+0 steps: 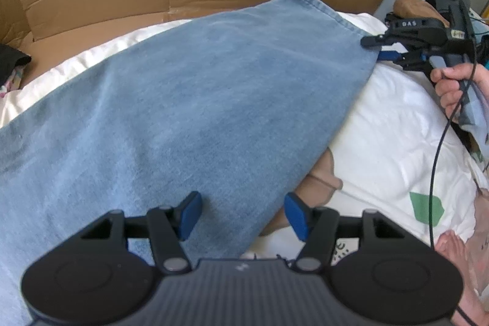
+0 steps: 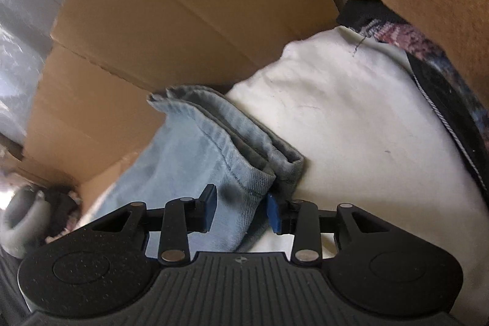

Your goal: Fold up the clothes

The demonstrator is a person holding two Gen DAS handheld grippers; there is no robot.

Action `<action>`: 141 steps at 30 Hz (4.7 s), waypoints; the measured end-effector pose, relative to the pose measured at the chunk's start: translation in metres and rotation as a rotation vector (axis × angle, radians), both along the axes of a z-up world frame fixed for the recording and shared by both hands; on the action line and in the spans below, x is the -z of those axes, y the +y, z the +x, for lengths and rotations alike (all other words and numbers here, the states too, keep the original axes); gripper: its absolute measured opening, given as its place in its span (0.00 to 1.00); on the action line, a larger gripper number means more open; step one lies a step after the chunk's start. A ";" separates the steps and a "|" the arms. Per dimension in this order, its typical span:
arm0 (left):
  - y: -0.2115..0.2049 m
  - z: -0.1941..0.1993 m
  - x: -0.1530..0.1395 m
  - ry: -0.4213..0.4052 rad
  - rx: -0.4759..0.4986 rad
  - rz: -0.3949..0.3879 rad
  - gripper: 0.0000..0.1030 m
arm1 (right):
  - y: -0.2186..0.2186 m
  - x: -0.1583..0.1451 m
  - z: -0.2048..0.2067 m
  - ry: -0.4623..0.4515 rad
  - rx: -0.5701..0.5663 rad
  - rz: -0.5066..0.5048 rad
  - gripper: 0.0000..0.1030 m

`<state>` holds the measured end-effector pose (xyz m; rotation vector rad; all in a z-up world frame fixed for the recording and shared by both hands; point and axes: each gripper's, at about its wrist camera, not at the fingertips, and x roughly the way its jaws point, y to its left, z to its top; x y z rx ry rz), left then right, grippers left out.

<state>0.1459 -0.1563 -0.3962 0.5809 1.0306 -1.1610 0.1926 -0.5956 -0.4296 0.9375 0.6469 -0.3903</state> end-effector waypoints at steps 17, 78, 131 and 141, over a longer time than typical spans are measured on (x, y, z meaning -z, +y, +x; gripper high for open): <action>-0.002 -0.006 0.004 -0.042 0.054 0.022 0.66 | -0.005 0.008 0.017 0.025 0.037 0.035 0.12; 0.003 0.005 0.024 -0.117 0.077 0.061 0.74 | -0.012 0.005 0.001 0.066 0.070 0.030 0.07; 0.068 0.019 0.020 -0.266 -0.092 0.079 0.75 | 0.223 -0.029 0.042 0.072 -0.747 -0.320 0.15; 0.113 0.024 0.001 -0.347 -0.221 0.067 0.75 | 0.255 -0.033 0.053 0.048 -0.815 -0.323 0.15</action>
